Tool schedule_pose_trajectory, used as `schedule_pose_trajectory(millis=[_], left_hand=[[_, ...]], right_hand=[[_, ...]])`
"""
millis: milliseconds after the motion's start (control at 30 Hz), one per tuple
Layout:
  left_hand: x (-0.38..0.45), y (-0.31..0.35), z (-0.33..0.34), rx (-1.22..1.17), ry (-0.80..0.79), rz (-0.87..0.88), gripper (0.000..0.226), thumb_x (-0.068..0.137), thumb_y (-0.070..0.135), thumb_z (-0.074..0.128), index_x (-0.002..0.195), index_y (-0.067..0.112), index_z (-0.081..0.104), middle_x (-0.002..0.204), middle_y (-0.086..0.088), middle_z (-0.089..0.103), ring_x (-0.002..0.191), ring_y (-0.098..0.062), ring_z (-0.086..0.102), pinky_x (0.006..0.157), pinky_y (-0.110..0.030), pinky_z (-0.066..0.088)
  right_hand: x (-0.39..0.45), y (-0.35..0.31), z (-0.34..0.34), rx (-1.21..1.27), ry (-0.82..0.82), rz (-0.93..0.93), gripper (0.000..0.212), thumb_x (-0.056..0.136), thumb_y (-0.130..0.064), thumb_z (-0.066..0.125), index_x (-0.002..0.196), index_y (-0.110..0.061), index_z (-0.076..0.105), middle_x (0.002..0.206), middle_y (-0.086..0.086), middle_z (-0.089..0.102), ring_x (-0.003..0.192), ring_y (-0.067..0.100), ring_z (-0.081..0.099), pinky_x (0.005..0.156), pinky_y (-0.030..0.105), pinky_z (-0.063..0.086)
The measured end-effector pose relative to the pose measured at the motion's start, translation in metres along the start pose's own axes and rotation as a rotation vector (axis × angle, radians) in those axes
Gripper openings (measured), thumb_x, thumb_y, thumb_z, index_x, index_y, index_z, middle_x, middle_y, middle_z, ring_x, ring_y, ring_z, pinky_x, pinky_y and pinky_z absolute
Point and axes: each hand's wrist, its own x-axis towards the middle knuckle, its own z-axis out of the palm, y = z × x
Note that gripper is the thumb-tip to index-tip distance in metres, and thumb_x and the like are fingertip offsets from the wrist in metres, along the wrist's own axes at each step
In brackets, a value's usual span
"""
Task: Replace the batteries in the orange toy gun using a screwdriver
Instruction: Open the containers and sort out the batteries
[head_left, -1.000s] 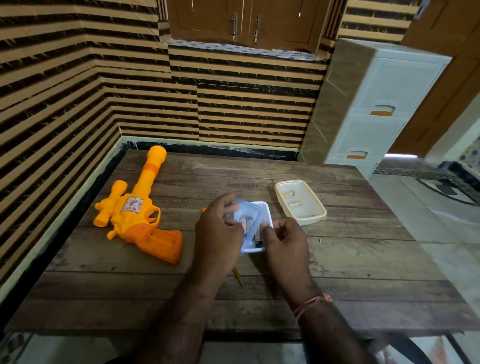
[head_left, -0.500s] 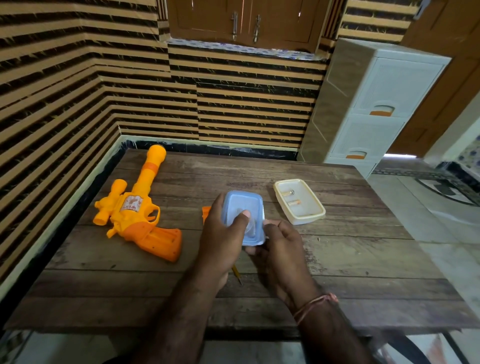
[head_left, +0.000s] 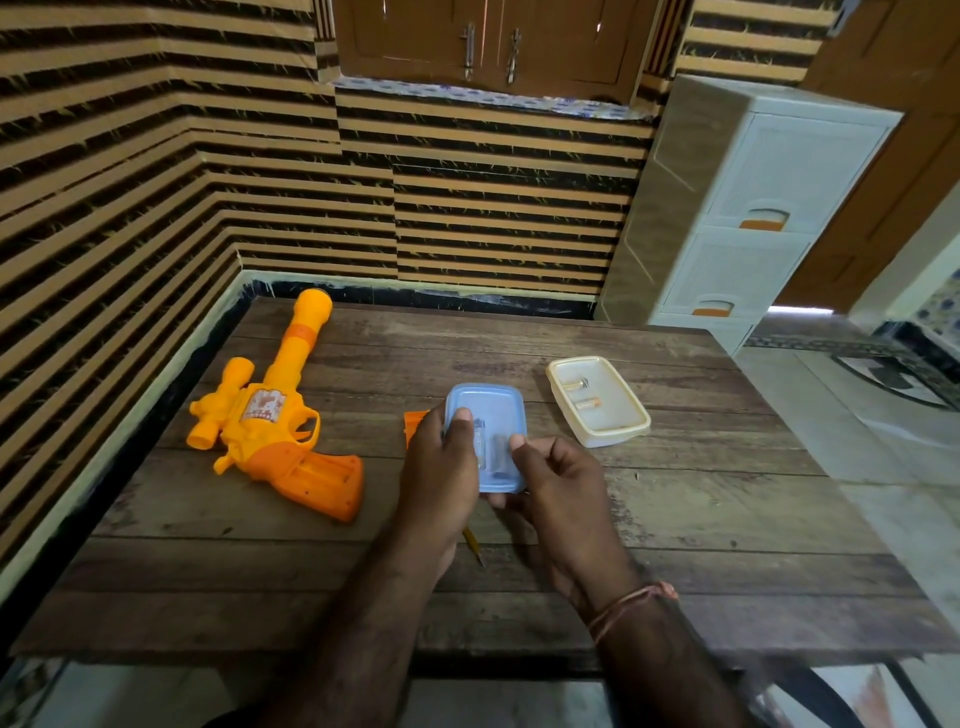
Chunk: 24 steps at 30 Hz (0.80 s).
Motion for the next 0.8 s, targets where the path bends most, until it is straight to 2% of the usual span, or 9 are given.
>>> schedule_pose_trajectory(millis=[67, 133, 333, 433, 500, 600, 667, 733, 800], left_hand=[[0.000, 0.003, -0.003, -0.005, 0.033, -0.057, 0.038, 0.104, 0.041, 0.039, 0.092, 0.014, 0.063, 0.088, -0.006, 0.067, 0.075, -0.015, 0.062, 0.059, -0.027, 0.044], [0.000, 0.004, -0.004, 0.003, 0.061, -0.087, 0.044, 0.103, 0.046, 0.037, 0.081, 0.016, 0.061, 0.083, -0.007, 0.067, 0.073, -0.019, 0.063, 0.062, -0.029, 0.047], [0.000, 0.007, -0.003, 0.089, 0.053, -0.037, 0.043, 0.105, 0.040, 0.035, 0.087, 0.009, 0.059, 0.086, -0.011, 0.065, 0.068, -0.013, 0.056, 0.054, -0.025, 0.040], [-0.003, 0.010, -0.001, 0.115, 0.040, -0.027, 0.039, 0.106, 0.036, 0.036, 0.077, 0.016, 0.055, 0.077, -0.002, 0.059, 0.065, -0.007, 0.051, 0.048, -0.015, 0.037], [-0.003, 0.008, 0.000, 0.149, 0.008, -0.016, 0.039, 0.105, 0.035, 0.037, 0.082, 0.013, 0.058, 0.082, -0.004, 0.061, 0.067, -0.009, 0.052, 0.054, -0.022, 0.037], [-0.006, 0.005, 0.003, 0.145, -0.020, -0.022, 0.041, 0.104, 0.038, 0.038, 0.086, 0.009, 0.061, 0.086, -0.010, 0.065, 0.076, -0.021, 0.060, 0.067, -0.034, 0.046], [-0.009, 0.005, 0.007, 0.156, -0.020, -0.029, 0.041, 0.104, 0.039, 0.038, 0.090, 0.009, 0.062, 0.095, -0.013, 0.067, 0.085, -0.027, 0.063, 0.075, -0.038, 0.048], [-0.012, 0.005, 0.009, 0.196, -0.023, -0.033, 0.041, 0.104, 0.038, 0.037, 0.095, 0.007, 0.063, 0.101, -0.014, 0.067, 0.093, -0.030, 0.062, 0.080, -0.038, 0.047], [-0.013, 0.006, 0.009, 0.212, -0.034, -0.046, 0.041, 0.104, 0.038, 0.036, 0.090, 0.010, 0.063, 0.098, -0.015, 0.067, 0.093, -0.032, 0.062, 0.079, -0.037, 0.046]], right_hand=[[-0.001, 0.002, 0.002, -0.023, -0.013, -0.022, 0.018, 0.095, -0.012, 0.060, 0.083, 0.002, 0.061, 0.073, 0.016, 0.067, 0.067, 0.023, 0.064, 0.056, 0.032, 0.056], [-0.001, 0.005, 0.004, -0.039, -0.024, -0.038, 0.019, 0.095, -0.011, 0.059, 0.082, 0.002, 0.062, 0.073, 0.015, 0.067, 0.066, 0.023, 0.063, 0.053, 0.031, 0.054], [-0.004, 0.002, 0.003, -0.079, -0.005, -0.060, 0.019, 0.096, -0.011, 0.058, 0.079, -0.004, 0.059, 0.066, 0.005, 0.064, 0.060, 0.015, 0.060, 0.051, 0.030, 0.051], [-0.001, 0.002, 0.001, -0.129, 0.047, -0.064, 0.017, 0.095, -0.013, 0.058, 0.078, -0.011, 0.057, 0.073, 0.005, 0.063, 0.069, 0.018, 0.059, 0.064, 0.036, 0.052], [0.002, 0.003, 0.001, -0.117, 0.057, -0.048, 0.016, 0.093, -0.015, 0.057, 0.078, -0.016, 0.055, 0.076, 0.003, 0.062, 0.074, 0.020, 0.058, 0.071, 0.040, 0.050], [0.003, 0.003, 0.002, -0.206, 0.075, -0.084, 0.014, 0.089, -0.024, 0.051, 0.076, -0.020, 0.054, 0.075, -0.001, 0.060, 0.075, 0.018, 0.057, 0.071, 0.040, 0.049], [0.002, -0.001, 0.001, -0.285, 0.083, -0.130, 0.028, 0.100, -0.025, 0.044, 0.079, -0.015, 0.059, 0.077, 0.001, 0.063, 0.075, 0.018, 0.059, 0.068, 0.034, 0.047], [0.002, -0.005, -0.001, -0.277, 0.074, -0.113, 0.046, 0.104, -0.036, 0.036, 0.081, -0.009, 0.066, 0.075, 0.000, 0.070, 0.068, 0.008, 0.066, 0.061, 0.025, 0.051], [0.004, -0.009, -0.002, -0.193, 0.032, -0.027, 0.048, 0.104, -0.042, 0.035, 0.082, -0.013, 0.067, 0.072, -0.002, 0.072, 0.062, 0.001, 0.068, 0.056, 0.018, 0.052]])
